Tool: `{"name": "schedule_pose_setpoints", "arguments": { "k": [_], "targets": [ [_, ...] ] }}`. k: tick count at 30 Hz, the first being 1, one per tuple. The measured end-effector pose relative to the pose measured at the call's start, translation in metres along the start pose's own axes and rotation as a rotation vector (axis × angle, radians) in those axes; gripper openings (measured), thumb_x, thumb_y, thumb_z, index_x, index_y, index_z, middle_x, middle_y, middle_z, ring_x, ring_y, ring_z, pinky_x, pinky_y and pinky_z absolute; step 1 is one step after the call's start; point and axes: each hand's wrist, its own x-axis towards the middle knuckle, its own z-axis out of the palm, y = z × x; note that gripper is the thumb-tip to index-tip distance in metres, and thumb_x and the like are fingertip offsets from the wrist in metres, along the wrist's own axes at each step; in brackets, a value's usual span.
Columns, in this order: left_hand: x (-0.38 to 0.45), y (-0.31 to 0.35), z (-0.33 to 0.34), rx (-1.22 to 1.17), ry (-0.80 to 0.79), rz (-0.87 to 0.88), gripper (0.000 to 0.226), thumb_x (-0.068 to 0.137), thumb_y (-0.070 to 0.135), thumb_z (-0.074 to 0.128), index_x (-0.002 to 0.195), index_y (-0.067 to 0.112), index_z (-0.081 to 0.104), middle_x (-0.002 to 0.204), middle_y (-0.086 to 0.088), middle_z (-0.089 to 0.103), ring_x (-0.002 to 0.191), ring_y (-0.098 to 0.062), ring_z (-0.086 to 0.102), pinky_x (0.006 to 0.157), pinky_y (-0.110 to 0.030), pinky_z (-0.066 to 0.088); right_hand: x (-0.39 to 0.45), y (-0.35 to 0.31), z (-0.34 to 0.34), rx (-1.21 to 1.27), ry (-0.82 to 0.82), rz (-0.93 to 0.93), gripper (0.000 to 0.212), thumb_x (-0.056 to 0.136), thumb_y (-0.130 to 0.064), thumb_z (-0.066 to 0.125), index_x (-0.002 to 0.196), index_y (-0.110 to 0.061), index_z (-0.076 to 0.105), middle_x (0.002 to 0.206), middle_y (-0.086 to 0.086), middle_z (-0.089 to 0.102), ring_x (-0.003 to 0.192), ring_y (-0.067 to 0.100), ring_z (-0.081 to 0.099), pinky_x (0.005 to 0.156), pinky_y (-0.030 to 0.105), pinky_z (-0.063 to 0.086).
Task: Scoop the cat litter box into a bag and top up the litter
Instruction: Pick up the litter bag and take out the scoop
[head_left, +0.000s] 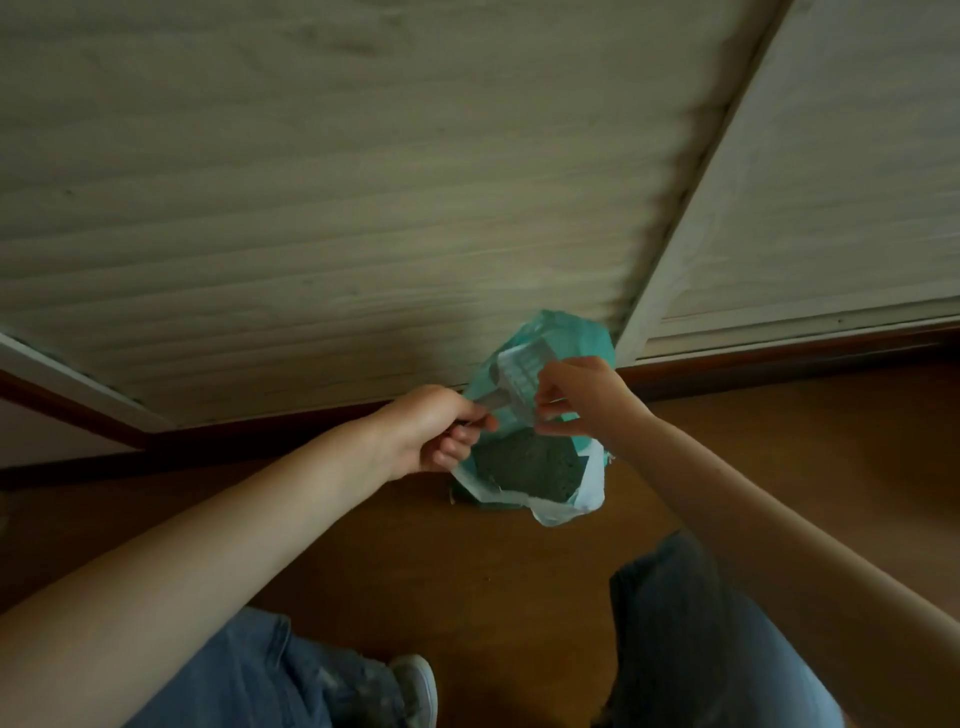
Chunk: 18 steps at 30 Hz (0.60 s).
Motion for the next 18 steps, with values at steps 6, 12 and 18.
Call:
{"name": "schedule_pose_setpoints", "arguments": {
  "k": [6,12,18],
  "targets": [
    [-0.026,-0.006,-0.010,-0.099,-0.168,0.003,0.026,0.101,0.026,0.037,0.084,0.010,0.050,0.054,0.003,0.042,0.043,-0.007,0.035,0.035,-0.016,0.029,-0.008,0.007,0.001,-0.300,0.323,-0.424,0.015,0.084,-0.014,0.062,0.090,-0.013,0.049,0.092,0.007,0.052,0.080,0.021,0.058,0.068,0.036,0.056],
    [-0.052,0.002,-0.012,-0.096,-0.176,0.099,0.024,0.101,0.024,0.036,0.085,0.010,0.049,0.057,0.000,0.043,0.048,-0.011,0.036,0.040,-0.019,0.030,-0.024,-0.007,-0.004,-0.015,0.446,-0.306,0.033,0.082,-0.022,0.068,0.102,-0.013,0.044,0.108,0.013,0.051,0.092,0.026,0.060,0.075,0.044,0.058],
    [-0.121,0.045,0.024,-0.089,-0.164,0.048,0.026,0.101,0.035,0.038,0.095,0.017,0.055,0.064,0.000,0.051,0.053,-0.010,0.043,0.049,-0.021,0.036,-0.096,-0.040,0.021,0.382,0.127,-0.015,0.034,0.086,-0.027,0.065,0.114,-0.006,0.060,0.101,0.012,0.071,0.093,0.024,0.070,0.086,0.042,0.055]
  ]
}}
